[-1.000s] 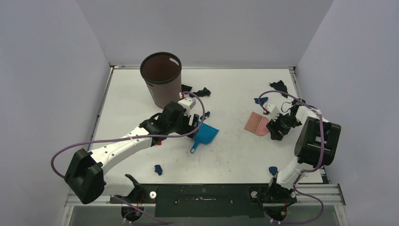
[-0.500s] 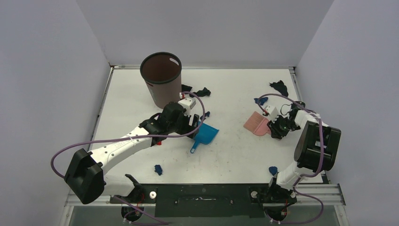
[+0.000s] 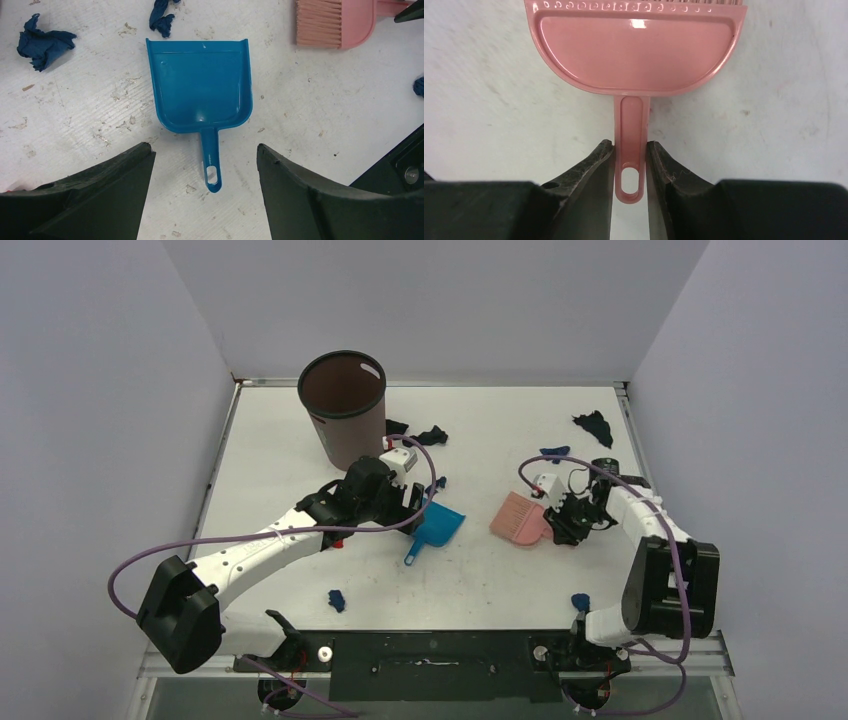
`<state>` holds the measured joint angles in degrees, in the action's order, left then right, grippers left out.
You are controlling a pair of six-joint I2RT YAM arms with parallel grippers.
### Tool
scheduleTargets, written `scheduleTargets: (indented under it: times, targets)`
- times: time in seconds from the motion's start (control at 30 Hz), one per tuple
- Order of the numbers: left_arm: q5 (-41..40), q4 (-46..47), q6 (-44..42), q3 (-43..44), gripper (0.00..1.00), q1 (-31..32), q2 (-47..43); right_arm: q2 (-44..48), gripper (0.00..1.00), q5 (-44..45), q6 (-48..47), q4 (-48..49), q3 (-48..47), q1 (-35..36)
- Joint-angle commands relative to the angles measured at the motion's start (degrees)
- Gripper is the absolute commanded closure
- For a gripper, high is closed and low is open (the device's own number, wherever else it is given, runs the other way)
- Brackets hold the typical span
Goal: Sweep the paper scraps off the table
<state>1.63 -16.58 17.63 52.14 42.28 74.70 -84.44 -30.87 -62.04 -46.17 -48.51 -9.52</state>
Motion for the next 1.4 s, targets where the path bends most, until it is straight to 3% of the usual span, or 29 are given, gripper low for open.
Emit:
scheduleTargets:
  times: [0.0,0.23,0.37,0.5,0.8,1.13,1.37]
  targets:
    - [0.33,3.29,-0.05,1.77,0.27,-0.18,-0.47,6.11,0.95,-5.70,7.00,-3.18,-2.76,6.23]
    - [1.19,9.54,-5.68,-2.07,0.31,3.23,-5.00,0.33,0.95,-14.48,15.75,-2.99,-7.87,12.25]
    - [-1.05,14.62,-15.69,-6.90,0.32,12.27,-10.27,-3.66,0.95,-21.20,16.75,-5.93,-11.56,12.86]
    - [-8.61,18.21,-26.93,-11.41,0.32,23.17,-13.54,-5.36,0.95,-26.68,16.43,-9.17,-12.59,14.15]
    - [-24.18,27.88,-52.39,-17.75,0.38,38.36,-17.06,-4.75,0.95,-33.31,12.96,-15.24,-12.07,21.53]
    - [-24.17,28.40,-63.91,-16.06,0.36,41.48,-11.00,-7.42,0.95,-36.44,3.53,-24.93,-13.38,26.12]
    - [-26.04,30.69,-64.17,-12.69,0.56,40.74,-2.79,-5.28,0.95,-36.38,3.74,-24.67,-12.33,26.83]
